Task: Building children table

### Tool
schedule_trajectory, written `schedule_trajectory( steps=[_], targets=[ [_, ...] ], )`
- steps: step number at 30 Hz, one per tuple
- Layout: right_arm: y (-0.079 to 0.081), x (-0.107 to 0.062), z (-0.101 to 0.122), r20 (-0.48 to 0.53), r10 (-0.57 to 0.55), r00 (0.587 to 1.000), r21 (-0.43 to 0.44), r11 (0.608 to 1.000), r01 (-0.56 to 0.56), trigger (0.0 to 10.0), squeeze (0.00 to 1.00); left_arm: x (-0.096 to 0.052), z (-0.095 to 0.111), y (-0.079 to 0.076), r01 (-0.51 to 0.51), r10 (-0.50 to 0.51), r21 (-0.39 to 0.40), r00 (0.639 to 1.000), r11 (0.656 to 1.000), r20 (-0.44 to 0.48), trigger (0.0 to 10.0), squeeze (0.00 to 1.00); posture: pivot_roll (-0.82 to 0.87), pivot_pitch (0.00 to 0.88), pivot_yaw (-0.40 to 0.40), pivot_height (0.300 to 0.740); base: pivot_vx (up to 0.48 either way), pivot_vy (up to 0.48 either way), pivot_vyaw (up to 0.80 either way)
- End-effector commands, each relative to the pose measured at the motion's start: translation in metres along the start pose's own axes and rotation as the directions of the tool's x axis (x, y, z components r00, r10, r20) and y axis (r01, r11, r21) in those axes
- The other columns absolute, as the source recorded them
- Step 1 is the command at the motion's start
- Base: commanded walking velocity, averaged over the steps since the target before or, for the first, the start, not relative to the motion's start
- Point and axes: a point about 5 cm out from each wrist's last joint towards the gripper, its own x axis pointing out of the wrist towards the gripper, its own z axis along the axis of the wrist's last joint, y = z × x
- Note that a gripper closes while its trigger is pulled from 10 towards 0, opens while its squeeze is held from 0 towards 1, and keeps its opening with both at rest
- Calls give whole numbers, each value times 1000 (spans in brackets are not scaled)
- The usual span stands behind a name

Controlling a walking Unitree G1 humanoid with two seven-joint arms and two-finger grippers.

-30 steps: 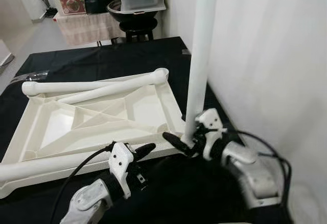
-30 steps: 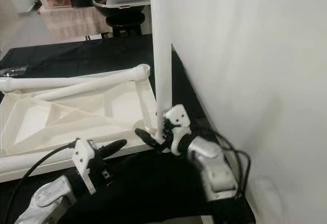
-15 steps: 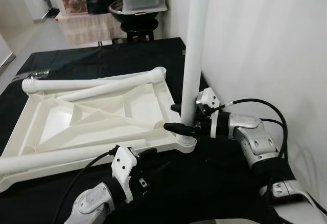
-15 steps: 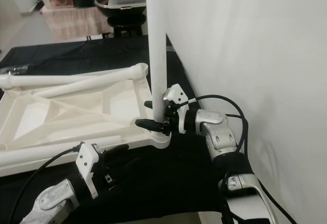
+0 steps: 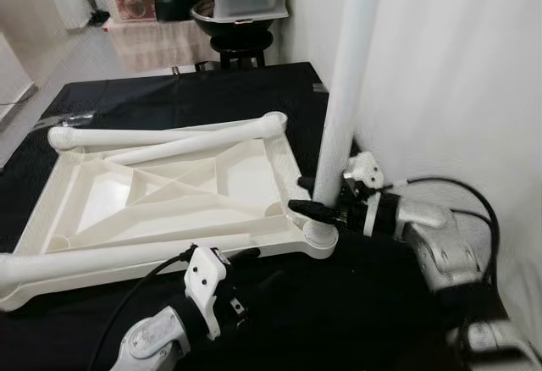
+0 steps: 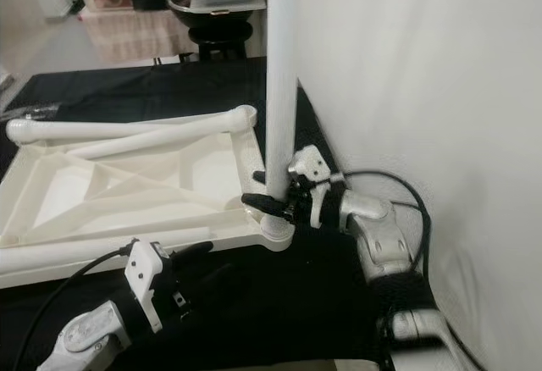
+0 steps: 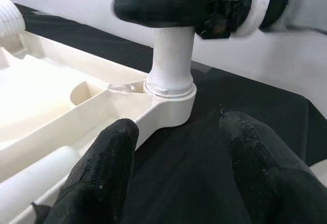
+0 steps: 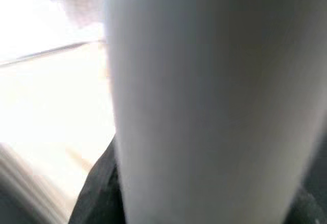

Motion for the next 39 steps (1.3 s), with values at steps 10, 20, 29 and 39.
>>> schedule_trajectory(
  steps=[10,20,29,39],
  targets=[
    [29,0,-38,-216,-113,970,33,992,123,10000,0,0,5,5,18,-18,12,1000,1000,-22,10000,0,-86,117,58,740,0,0,0],
    [26,8,1,-55,272,961,20,962,-272,10000,992,7,3,1,14,-13,17,1000,1000,-25,10000,0,-71,97,36,740,0,0,0],
    [-12,12,15,-131,470,873,-80,873,-481,10000,0,3,-4,-4,15,-15,7,999,1000,-30,10000,0,-76,93,9,740,0,0,0],
    [-32,14,19,-143,560,816,-20,823,-568,0,0,3,-4,-4,10,-10,3,999,1000,-32,10000,0,-60,100,7,740,0,0,0]
  ],
)
